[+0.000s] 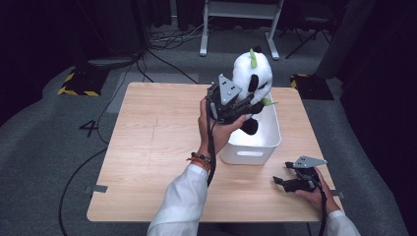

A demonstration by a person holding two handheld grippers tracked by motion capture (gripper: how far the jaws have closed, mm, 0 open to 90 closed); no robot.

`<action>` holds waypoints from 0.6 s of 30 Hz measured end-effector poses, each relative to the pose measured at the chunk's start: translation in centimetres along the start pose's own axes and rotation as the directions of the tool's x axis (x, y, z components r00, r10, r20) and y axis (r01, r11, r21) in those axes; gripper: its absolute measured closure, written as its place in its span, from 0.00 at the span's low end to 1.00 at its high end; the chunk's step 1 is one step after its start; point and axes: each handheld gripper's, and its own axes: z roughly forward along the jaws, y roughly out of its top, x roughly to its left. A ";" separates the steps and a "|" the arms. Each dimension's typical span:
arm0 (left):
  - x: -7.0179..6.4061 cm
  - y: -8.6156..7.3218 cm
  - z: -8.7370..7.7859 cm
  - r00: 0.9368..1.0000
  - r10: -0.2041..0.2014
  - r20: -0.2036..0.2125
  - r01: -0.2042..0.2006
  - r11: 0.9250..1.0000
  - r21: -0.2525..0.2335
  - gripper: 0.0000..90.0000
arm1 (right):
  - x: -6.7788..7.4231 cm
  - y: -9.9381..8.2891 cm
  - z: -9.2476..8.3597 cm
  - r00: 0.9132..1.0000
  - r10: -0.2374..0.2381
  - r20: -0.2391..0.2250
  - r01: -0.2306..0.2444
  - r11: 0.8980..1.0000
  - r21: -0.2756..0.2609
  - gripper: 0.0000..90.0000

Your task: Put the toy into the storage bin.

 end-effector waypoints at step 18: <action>-2.2 -2.3 2.9 0.999 0.019 0.049 -0.023 0.996 0.083 0.53 | 0.0 0.0 0.0 1.000 -0.002 -0.003 0.002 1.000 -0.002 0.18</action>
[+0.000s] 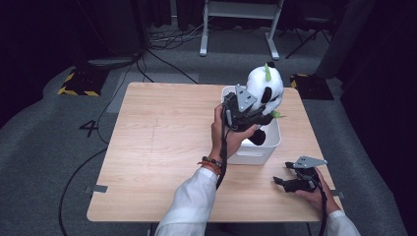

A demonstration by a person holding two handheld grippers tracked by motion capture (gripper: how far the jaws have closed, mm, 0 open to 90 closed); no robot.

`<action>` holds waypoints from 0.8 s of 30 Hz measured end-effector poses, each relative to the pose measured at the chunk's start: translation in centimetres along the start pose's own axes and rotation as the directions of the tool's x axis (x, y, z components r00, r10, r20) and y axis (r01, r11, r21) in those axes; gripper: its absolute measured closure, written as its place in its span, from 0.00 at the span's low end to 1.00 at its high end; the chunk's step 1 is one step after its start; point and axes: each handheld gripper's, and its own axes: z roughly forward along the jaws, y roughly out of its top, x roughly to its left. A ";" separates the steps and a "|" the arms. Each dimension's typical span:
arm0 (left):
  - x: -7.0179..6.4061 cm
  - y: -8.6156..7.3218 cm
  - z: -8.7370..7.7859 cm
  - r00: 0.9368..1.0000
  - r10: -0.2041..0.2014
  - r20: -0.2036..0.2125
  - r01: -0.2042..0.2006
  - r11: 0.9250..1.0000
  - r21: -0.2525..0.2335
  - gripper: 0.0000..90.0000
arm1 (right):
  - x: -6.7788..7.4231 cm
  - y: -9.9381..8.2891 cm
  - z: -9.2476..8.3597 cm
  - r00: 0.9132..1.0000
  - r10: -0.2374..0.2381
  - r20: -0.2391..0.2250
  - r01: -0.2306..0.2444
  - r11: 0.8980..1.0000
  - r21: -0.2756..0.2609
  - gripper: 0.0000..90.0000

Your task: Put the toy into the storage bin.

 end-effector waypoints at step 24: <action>-0.1 -2.1 1.8 1.000 0.017 0.014 -0.018 0.994 0.111 0.50 | 0.0 0.0 0.0 1.000 0.000 0.000 0.000 1.000 0.000 0.18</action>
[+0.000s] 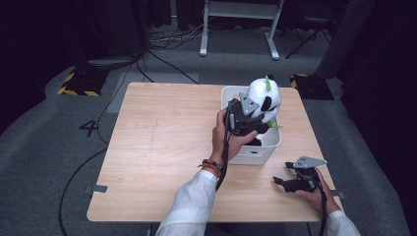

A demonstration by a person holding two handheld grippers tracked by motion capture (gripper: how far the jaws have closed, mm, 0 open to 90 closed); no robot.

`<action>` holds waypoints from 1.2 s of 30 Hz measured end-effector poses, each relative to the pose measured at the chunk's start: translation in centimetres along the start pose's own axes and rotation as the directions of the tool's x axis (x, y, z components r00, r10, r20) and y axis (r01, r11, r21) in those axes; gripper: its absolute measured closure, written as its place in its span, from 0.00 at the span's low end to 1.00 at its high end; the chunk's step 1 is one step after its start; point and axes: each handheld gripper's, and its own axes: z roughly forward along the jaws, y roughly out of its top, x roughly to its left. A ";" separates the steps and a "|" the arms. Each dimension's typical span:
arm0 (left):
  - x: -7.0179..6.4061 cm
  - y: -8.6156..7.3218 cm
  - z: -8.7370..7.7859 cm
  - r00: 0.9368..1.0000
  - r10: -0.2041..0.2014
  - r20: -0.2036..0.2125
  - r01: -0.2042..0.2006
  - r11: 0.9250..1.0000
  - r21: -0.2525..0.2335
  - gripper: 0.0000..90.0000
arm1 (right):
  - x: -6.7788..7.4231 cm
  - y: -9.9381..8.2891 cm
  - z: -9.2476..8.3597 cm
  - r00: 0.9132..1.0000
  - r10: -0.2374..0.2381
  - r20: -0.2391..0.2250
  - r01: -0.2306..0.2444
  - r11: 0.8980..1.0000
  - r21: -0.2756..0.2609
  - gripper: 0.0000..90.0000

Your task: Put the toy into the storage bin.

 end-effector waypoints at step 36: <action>-0.6 -1.7 1.8 0.992 0.124 0.010 -0.123 0.959 0.255 0.43 | 0.0 0.0 0.0 1.000 0.001 0.000 -0.001 1.000 0.000 0.18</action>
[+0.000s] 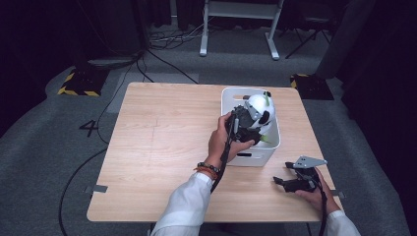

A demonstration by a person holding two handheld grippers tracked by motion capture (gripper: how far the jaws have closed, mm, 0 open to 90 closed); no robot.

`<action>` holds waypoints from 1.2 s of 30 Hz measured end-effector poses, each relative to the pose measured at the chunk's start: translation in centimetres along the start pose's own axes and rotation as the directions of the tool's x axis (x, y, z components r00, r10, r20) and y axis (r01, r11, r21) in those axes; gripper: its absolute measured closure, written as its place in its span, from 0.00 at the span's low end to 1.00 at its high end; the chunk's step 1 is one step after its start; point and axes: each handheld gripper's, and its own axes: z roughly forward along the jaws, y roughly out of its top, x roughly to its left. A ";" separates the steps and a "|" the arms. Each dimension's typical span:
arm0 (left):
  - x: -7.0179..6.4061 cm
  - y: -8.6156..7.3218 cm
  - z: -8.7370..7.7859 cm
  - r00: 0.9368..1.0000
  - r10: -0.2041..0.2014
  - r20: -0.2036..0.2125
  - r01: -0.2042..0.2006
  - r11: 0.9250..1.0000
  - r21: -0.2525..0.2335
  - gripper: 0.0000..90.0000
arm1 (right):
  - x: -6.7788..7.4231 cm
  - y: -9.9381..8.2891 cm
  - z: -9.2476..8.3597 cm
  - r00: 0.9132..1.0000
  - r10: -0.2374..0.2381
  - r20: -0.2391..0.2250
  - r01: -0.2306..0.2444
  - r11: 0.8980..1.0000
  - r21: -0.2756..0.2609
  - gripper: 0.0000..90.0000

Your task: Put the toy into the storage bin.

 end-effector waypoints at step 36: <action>0.0 -0.1 0.9 1.000 -0.005 0.030 0.003 0.997 0.083 0.19 | 0.0 0.0 0.0 1.000 -0.001 0.000 0.001 1.000 0.000 0.18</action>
